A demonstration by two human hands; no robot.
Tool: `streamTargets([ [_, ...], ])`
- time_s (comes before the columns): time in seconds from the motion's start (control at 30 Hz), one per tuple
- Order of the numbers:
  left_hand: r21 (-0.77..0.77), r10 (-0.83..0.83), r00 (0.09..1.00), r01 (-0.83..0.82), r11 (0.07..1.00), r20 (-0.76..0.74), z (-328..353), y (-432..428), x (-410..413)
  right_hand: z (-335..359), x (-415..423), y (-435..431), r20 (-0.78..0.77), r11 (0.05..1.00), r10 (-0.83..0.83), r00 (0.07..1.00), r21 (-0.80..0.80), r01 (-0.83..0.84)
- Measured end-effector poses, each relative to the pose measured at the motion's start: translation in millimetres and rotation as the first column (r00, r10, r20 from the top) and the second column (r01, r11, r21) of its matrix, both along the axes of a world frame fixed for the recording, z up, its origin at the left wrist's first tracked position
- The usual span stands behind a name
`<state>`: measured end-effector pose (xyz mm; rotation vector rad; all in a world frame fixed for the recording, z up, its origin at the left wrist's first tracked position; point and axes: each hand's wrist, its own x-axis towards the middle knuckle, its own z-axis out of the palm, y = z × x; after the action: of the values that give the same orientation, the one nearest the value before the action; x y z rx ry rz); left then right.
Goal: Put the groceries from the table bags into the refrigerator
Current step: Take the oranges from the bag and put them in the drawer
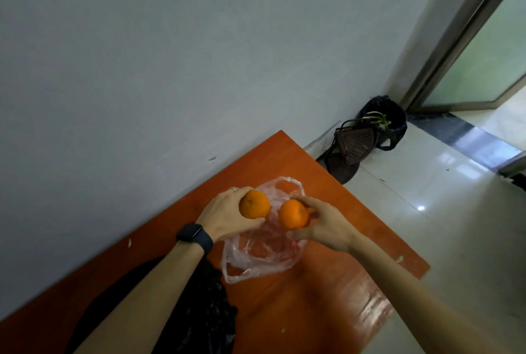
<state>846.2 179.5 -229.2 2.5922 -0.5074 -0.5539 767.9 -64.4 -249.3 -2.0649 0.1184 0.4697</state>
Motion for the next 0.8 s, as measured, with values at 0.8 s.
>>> streamTargets([
  [0.8, -0.504, -0.631, 0.696, 0.703, 0.502, 0.343, 162.7, -586.5, -394.0, 207.1, -548.1, -384.9, 0.684, 0.316, -0.631, 0.367, -0.206, 0.926],
])
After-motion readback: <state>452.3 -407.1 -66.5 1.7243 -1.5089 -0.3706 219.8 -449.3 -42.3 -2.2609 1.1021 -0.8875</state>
